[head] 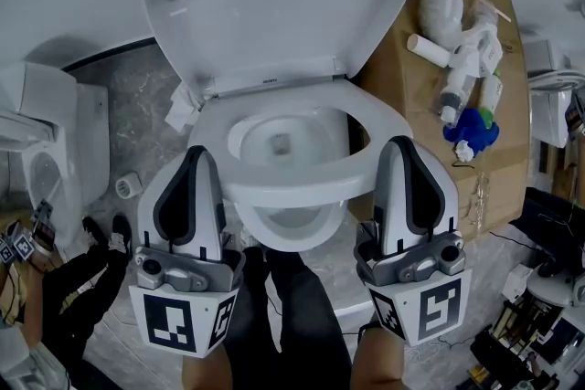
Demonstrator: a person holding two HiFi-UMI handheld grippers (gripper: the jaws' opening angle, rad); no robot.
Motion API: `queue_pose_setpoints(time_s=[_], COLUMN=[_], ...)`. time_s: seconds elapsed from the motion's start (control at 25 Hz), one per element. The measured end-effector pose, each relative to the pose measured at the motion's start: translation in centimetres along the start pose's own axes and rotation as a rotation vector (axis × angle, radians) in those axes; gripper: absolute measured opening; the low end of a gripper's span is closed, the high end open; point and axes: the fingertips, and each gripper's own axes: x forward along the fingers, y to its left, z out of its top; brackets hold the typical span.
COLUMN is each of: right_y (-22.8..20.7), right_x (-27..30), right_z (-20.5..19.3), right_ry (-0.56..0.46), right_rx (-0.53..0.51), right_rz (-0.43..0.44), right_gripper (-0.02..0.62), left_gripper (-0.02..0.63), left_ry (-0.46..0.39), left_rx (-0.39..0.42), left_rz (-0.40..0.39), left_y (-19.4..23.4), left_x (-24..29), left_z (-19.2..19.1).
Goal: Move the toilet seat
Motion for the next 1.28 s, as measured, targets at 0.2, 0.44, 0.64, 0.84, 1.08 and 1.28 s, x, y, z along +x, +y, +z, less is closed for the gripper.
queue_pose_setpoints(time_s=[0.2, 0.44, 0.64, 0.84, 1.08, 1.28], right_y=[-0.4, -0.6, -0.8, -1.1, -1.5, -1.7], right_x=[0.9, 2.2, 3.3, 4.4, 5.6, 6.8], right_z=[0.1, 0.6, 1.0, 1.3, 1.6, 1.9], right_ry=[0.006, -0.004, -0.010, -0.020, -0.031, -0.045], right_rx=[-0.030, -0.044, -0.050, -0.041, -0.016, 0.003], right_rz=[0.009, 0.013, 0.026, 0.044, 0.057, 0.078], right_gripper=[0.015, 0.015, 0.015, 0.015, 0.015, 0.015], left_gripper=[0.009, 0.009, 0.009, 0.009, 0.009, 0.009], left_ry=[-0.015, -0.019, -0.031, -0.039, -0.046, -0.063], left_rx=[0.008, 0.019, 0.031, 0.041, 0.050, 0.063], left_rz=[-0.005, -0.006, 0.005, 0.007, 0.007, 0.005], left_y=[0.4, 0.9, 1.3, 1.7, 2.2, 2.8], left_x=[0.9, 2.0, 2.8, 3.7, 4.7, 5.5], left_z=[0.6, 1.2, 1.7, 2.1, 2.7, 3.1])
